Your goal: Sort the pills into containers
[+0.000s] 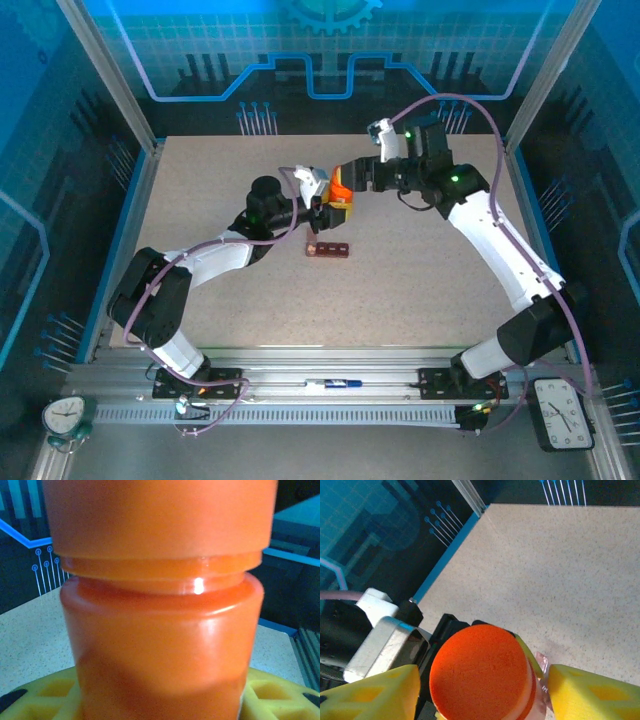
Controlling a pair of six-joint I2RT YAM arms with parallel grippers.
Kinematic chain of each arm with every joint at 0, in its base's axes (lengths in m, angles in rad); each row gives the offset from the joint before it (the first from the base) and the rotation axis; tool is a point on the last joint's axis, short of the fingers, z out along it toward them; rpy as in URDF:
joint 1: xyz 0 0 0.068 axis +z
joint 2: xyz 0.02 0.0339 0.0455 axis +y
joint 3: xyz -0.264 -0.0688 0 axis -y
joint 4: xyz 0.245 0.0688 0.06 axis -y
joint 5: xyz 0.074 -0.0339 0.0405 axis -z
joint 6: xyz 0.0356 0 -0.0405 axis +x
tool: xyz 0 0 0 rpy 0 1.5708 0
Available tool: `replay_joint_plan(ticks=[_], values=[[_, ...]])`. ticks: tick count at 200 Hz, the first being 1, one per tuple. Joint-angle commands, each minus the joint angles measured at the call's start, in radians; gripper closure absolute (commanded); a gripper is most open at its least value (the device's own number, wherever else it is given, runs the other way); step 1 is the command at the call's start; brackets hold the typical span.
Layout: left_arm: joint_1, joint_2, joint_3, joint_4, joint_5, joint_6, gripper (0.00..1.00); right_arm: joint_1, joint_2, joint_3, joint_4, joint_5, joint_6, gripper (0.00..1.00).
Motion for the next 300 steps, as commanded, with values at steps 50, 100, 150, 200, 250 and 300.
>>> replay_joint_plan(ticks=[50,100,150,200,250,300], values=[[0.016,-0.007,0.039,0.090,0.094,-0.050,0.83,-0.062,-0.011,0.122,-0.104,-0.098,-0.110,0.12],[0.025,-0.003,0.070,0.081,0.204,-0.106,0.83,-0.093,0.049,0.190,-0.207,-0.256,-0.359,0.12],[0.025,0.012,0.092,0.073,0.245,-0.130,0.82,-0.076,0.112,0.259,-0.272,-0.288,-0.396,0.14],[0.024,0.018,0.099,0.064,0.251,-0.130,0.82,-0.066,0.135,0.269,-0.276,-0.298,-0.393,0.21],[0.025,0.022,0.106,0.057,0.252,-0.125,0.82,-0.059,0.140,0.251,-0.271,-0.309,-0.387,0.32],[0.025,0.022,0.113,0.050,0.243,-0.120,0.82,-0.053,0.122,0.194,-0.225,-0.302,-0.343,0.48]])
